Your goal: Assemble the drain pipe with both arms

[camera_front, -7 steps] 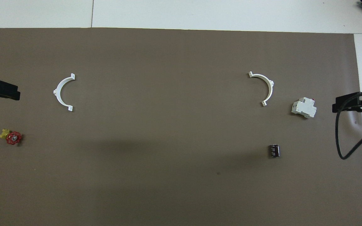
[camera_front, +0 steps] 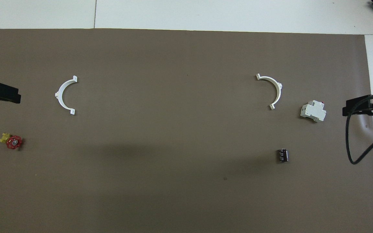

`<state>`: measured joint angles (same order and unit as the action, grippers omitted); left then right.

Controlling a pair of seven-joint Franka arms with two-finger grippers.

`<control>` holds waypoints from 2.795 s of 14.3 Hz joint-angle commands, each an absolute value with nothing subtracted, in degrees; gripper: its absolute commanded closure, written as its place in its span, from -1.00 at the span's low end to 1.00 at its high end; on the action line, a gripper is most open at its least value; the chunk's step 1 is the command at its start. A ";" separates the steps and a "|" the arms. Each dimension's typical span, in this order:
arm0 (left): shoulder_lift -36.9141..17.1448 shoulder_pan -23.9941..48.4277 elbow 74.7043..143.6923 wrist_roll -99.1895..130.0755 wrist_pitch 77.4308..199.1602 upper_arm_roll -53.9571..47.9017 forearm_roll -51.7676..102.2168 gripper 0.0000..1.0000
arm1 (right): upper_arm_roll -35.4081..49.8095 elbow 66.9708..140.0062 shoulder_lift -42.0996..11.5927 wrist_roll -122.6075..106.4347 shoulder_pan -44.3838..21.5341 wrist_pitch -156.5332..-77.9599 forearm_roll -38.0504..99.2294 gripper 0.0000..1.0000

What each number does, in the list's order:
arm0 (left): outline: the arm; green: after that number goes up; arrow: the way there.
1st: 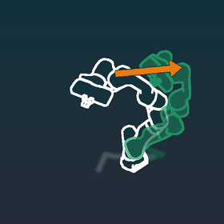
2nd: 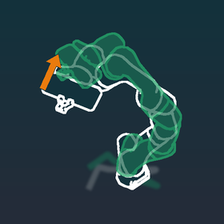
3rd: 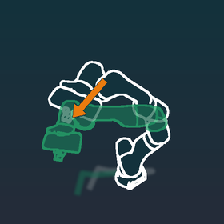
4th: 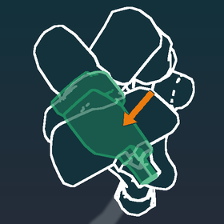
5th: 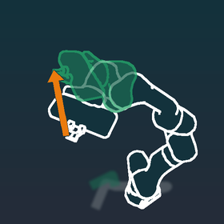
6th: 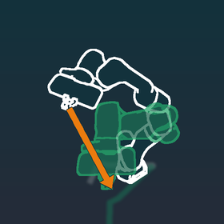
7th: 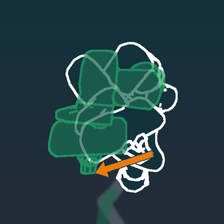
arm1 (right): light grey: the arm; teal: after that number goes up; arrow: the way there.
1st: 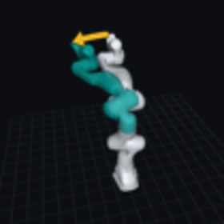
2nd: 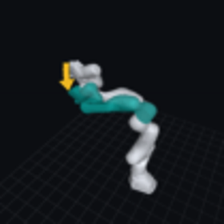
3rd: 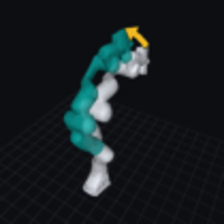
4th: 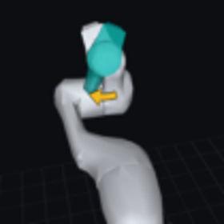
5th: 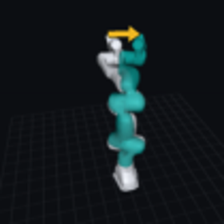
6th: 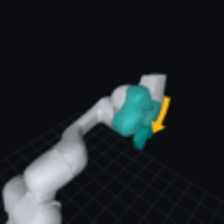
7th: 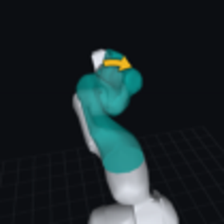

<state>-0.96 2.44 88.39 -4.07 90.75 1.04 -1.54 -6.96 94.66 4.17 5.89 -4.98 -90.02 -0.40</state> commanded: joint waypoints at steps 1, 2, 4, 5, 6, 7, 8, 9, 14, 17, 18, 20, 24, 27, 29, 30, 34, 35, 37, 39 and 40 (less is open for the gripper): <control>0.44 2.11 89.91 -3.96 90.53 0.97 -0.97 -1.00 | -7.38 95.71 5.01 5.27 -5.45 -90.26 -0.97 -1.00; 0.44 2.11 89.91 -3.96 90.53 0.97 -0.97 -1.00 | -7.38 95.80 5.01 5.19 -5.45 -90.26 -0.88 -1.00; 0.44 2.11 89.91 -3.96 90.53 0.97 -0.97 -1.00 | -7.38 95.97 5.10 5.01 -5.45 -90.79 -0.70 -1.00; 0.44 2.11 89.91 -3.96 90.53 0.97 -0.97 -1.00 | -7.38 96.32 5.10 4.92 -5.45 -91.40 -0.70 -1.00; 0.44 2.11 89.91 -3.96 90.53 0.97 -0.97 -1.00 | -7.38 96.59 5.10 4.57 -5.45 -92.10 -0.70 -1.00; 0.44 2.11 89.91 -3.96 90.53 0.97 -0.97 -1.00 | -7.38 96.59 5.01 4.66 -5.45 -92.37 -0.70 -1.00; 0.44 2.11 89.91 -3.96 90.44 0.97 -0.97 -1.00 | -7.38 96.50 4.75 4.66 -5.45 -92.37 -0.79 -1.00; 0.53 2.11 90.09 -3.96 89.92 0.97 -0.97 -1.00 | -7.38 96.33 4.14 4.22 -5.36 -92.46 -1.05 -1.00; 0.88 2.02 90.70 -3.96 89.39 0.97 -0.97 -1.00 | -7.38 96.50 -3.05 -3.16 -5.19 -102.72 -0.09 -1.00; 1.40 2.20 92.37 -3.69 91.40 0.88 -0.97 -1.00 | -7.38 96.59 -11.31 -9.30 -6.06 -113.43 1.14 -1.00; 1.84 2.11 93.16 -3.69 91.84 0.88 -0.97 -1.00 | -7.38 96.68 -13.25 -10.36 -6.41 -116.86 1.23 -1.00; 2.20 2.02 94.56 -3.78 94.12 0.88 -0.79 -1.00 | -6.25 97.21 -18.08 -15.36 -6.42 -124.59 1.23 -1.00; 2.81 1.24 97.98 -4.22 100.00 0.97 -0.70 -1.00 | -4.40 97.21 -27.22 -24.75 -5.54 -133.31 6.20 -1.00; 2.55 0.01 101.77 -4.48 105.62 0.97 -0.62 -1.00 | -4.48 99.92 -28.65 -30.23 -5.63 -138.77 8.35 -0.90; 1.67 -0.53 103.96 -4.74 110.10 0.97 -0.62 -1.00 | -4.48 100.89 -28.57 -31.90 -5.54 -139.04 8.35 -0.76; 0.54 -0.79 104.76 -5.53 111.78 0.97 -0.62 -1.00 | -4.48 101.59 -28.56 -32.69 -5.36 -139.57 8.35 -0.67; -4.73 -2.46 105.46 -8.61 117.58 0.97 -0.53 -0.99 | -4.48 103.00 -28.56 -33.66 -4.92 -140.80 8.35 -0.24; -6.05 -2.55 105.73 -8.70 119.34 0.97 -0.53 -0.99 | -4.48 103.53 -28.48 -33.66 -4.92 -141.58 8.35 -0.24; -7.29 -2.55 107.83 -8.88 124.69 0.97 -0.53 -0.99 | -4.48 103.89 -28.56 -33.66 -5.01 -142.47 8.35 0.22; -9.57 -2.55 108.90 -8.88 128.39 0.97 0.08 -0.98 | -4.48 103.80 -28.56 -32.01 -5.36 -142.38 8.61 1.00; -10.89 -2.46 108.90 -8.88 129.54 0.97 0.87 -0.98 | -4.40 103.54 -28.48 -31.73 -5.19 -141.77 8.79 1.00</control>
